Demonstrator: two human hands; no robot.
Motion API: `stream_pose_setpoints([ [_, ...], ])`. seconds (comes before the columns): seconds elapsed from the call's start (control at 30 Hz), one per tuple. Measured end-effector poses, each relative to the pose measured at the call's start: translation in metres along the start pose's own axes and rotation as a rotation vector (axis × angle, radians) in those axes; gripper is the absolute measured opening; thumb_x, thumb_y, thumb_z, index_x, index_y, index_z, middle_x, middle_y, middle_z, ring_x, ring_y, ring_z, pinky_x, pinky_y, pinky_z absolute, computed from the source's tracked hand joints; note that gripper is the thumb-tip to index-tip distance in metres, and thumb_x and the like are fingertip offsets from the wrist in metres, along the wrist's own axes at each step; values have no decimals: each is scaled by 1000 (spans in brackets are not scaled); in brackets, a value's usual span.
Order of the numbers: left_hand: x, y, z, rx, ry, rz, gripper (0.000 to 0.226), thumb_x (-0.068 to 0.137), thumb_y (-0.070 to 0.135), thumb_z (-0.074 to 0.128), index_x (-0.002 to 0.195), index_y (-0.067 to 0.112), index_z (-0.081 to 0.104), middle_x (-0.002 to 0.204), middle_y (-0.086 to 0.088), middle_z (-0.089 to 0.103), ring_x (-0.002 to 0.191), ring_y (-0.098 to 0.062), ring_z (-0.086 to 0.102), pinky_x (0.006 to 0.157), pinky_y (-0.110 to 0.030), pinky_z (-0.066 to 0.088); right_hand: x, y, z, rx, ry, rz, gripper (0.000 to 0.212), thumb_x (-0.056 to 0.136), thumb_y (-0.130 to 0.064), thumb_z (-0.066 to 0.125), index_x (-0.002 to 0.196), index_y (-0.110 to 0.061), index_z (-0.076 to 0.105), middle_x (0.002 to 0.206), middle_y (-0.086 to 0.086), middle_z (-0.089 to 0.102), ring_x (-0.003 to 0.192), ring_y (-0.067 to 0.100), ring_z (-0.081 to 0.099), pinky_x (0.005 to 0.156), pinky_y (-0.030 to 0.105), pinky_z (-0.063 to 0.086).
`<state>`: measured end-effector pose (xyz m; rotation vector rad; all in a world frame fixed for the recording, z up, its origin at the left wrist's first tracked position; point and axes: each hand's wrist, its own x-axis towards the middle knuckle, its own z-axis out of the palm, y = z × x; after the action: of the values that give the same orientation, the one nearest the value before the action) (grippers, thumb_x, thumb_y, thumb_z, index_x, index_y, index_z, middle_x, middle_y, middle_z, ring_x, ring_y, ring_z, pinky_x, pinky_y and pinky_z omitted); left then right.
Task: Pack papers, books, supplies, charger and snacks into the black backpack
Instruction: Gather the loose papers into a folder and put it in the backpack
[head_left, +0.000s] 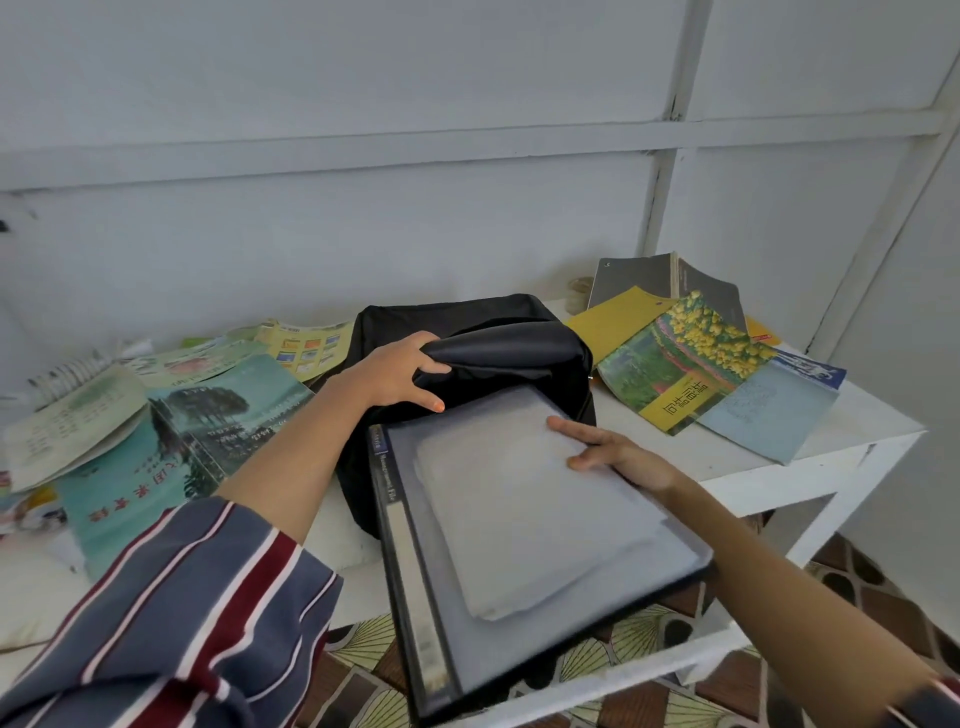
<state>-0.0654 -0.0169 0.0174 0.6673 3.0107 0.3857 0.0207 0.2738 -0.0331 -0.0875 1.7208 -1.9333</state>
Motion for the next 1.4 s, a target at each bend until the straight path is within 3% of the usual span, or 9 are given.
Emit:
stream_pose_setpoints([
  [0.17,-4,4,1,-11,5,-5,64,75,35,75,132,19,53,152,0,21,136,-23,30,109,-31,24,21,-15,11,-62,58,119,59,87,7,50,140,-16,39,118,6,57,98,28,61,76,33,54],
  [0.27,-5,4,2,-14,14,0,63,74,35,75,132,19,53,152,0,22,137,-21,29,110,-30,22,33,-22,21,-121,192,107,58,85,7,58,138,-11,43,126,11,53,106,33,57,86,39,50],
  [0.4,-6,4,4,2,15,6,65,73,34,76,132,18,53,151,-1,24,136,-21,30,109,-29,24,44,-25,24,-735,403,-31,64,81,-14,72,138,-9,43,141,11,41,126,28,44,100,33,38],
  [0.57,-6,4,3,2,17,6,66,72,34,77,132,19,53,151,0,24,135,-21,31,110,-31,25,7,-35,34,-1428,80,-162,77,80,-55,61,146,-33,26,158,5,3,144,26,6,115,42,14],
  [0.67,-6,3,3,11,20,7,66,73,34,77,132,18,53,152,-1,23,135,-21,30,110,-31,24,-30,-22,58,-1481,-329,-264,82,75,-55,66,143,-48,19,155,-13,-11,141,8,-11,114,35,-6],
  [0.77,-6,3,3,16,24,10,65,72,33,77,131,18,53,151,-2,25,135,-21,31,110,-32,25,-33,0,68,-1613,-390,-347,74,81,-45,66,141,-49,24,158,-8,-2,144,12,-4,116,35,-2],
  [0.9,-6,3,3,16,38,20,64,72,32,78,130,18,55,149,-1,28,132,-20,35,108,-30,28,-21,5,66,-1601,-295,-437,53,88,-30,59,137,-39,42,154,-1,23,140,16,23,111,29,18],
  [1.1,-5,1,5,43,49,25,64,71,34,78,129,20,55,150,0,28,132,-20,35,107,-32,30,9,6,67,-1566,-272,-390,49,90,-31,58,137,-37,43,153,2,26,141,16,23,113,39,22],
  [1.4,-4,-2,6,61,60,53,64,70,36,78,128,21,57,148,1,31,129,-19,38,104,-30,32,49,-3,59,-1268,-231,-276,46,86,-24,66,130,-29,54,151,-2,31,141,13,23,113,28,17],
])
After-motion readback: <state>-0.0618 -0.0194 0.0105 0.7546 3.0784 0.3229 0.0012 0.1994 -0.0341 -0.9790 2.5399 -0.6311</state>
